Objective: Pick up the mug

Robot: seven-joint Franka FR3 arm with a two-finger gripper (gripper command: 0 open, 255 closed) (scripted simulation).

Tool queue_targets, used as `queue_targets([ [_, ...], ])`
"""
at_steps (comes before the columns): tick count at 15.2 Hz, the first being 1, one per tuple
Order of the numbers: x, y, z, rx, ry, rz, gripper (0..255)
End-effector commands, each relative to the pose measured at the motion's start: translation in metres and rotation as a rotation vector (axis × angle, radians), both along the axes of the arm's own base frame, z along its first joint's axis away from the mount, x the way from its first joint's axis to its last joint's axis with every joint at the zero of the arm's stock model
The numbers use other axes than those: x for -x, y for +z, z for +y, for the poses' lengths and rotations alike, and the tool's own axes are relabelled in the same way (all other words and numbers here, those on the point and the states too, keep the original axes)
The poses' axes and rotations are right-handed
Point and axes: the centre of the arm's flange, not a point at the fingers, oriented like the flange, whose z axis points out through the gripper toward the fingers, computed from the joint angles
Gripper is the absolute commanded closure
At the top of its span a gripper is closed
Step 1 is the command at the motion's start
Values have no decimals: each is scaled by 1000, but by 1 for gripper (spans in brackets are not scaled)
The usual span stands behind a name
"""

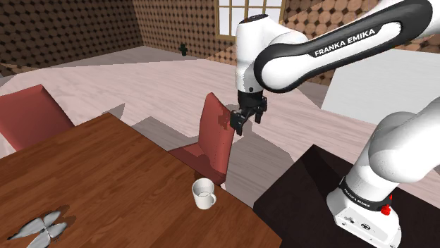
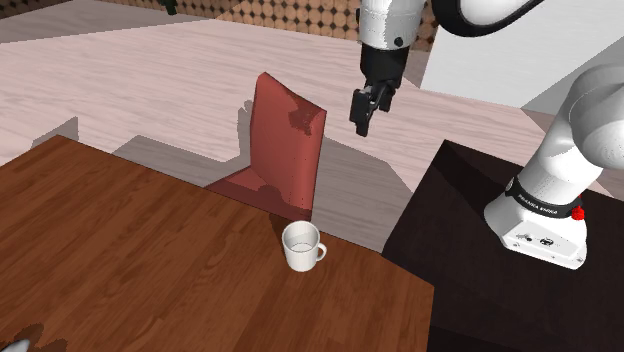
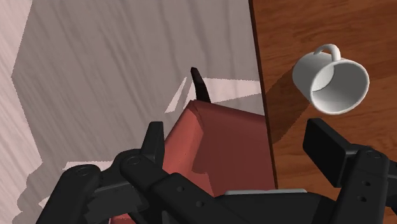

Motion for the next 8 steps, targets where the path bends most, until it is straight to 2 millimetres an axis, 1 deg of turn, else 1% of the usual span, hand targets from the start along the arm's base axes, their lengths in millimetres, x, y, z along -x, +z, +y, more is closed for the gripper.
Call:
queue_targets([
  [1, -3, -19, 18, -2, 0, 1, 0],
  [8, -21, -83, 83, -5, 0, 9, 0],
])
